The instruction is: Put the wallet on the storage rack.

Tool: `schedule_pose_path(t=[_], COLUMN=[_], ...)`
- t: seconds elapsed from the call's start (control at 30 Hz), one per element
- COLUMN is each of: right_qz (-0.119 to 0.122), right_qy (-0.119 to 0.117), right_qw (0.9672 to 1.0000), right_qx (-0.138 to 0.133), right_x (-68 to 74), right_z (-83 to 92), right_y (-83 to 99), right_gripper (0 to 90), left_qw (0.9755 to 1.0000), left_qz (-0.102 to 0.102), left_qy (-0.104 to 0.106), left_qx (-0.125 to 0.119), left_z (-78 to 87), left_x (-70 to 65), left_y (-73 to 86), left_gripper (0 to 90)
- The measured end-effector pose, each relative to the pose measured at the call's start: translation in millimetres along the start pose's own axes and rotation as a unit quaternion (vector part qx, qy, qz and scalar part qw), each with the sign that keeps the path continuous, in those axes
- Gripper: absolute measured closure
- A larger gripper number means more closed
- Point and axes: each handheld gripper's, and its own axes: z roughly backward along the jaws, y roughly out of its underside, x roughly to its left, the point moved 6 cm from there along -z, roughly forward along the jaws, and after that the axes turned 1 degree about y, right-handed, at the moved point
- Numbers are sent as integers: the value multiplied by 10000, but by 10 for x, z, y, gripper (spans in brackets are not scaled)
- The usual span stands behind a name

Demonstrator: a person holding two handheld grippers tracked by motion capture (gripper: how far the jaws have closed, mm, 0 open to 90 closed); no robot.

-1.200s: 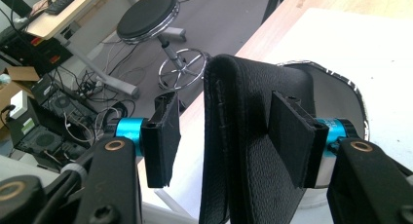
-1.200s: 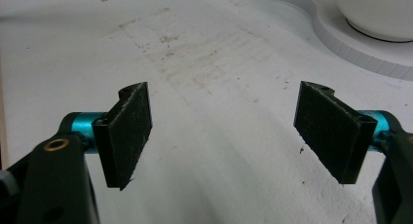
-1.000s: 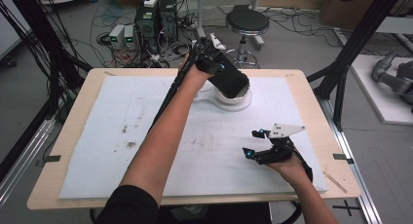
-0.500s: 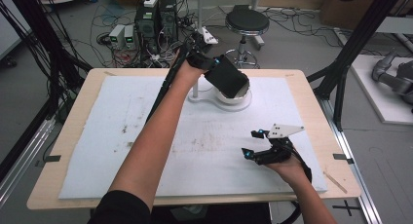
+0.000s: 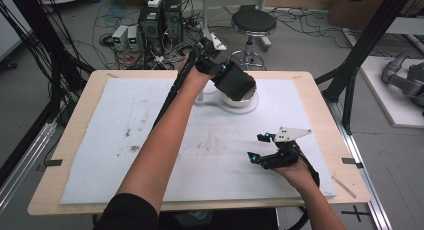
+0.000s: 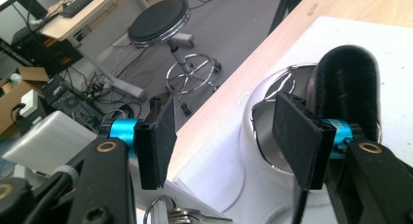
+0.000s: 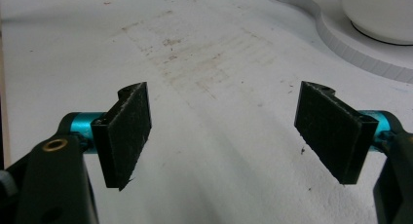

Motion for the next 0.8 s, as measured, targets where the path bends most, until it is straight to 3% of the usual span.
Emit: schedule_pose_path(t=[0.2, 0.43, 0.67, 0.8], right_qz=[-11, -9, -43, -73], right_qy=[-18, 5, 75, 103], right_qw=[10000, 10000, 9999, 9999], right_qx=[-12, -38, -98, -117], right_x=[-13, -15, -33, -48], right_z=[-1, 8, 45, 63], right_y=[2, -2, -6, -3], right_gripper=[217, 217, 216, 217], left_qw=[10000, 9998, 9985, 9967], left_qz=[-23, 71, 170, 291], left_qy=[9, 19, 136, 328], left_qx=[-23, -205, -494, -686], left_z=[35, 207, 549, 818], left_x=[15, 55, 52, 45], left_y=[-25, -68, -48, 1], left_gripper=[420, 409, 391, 386])
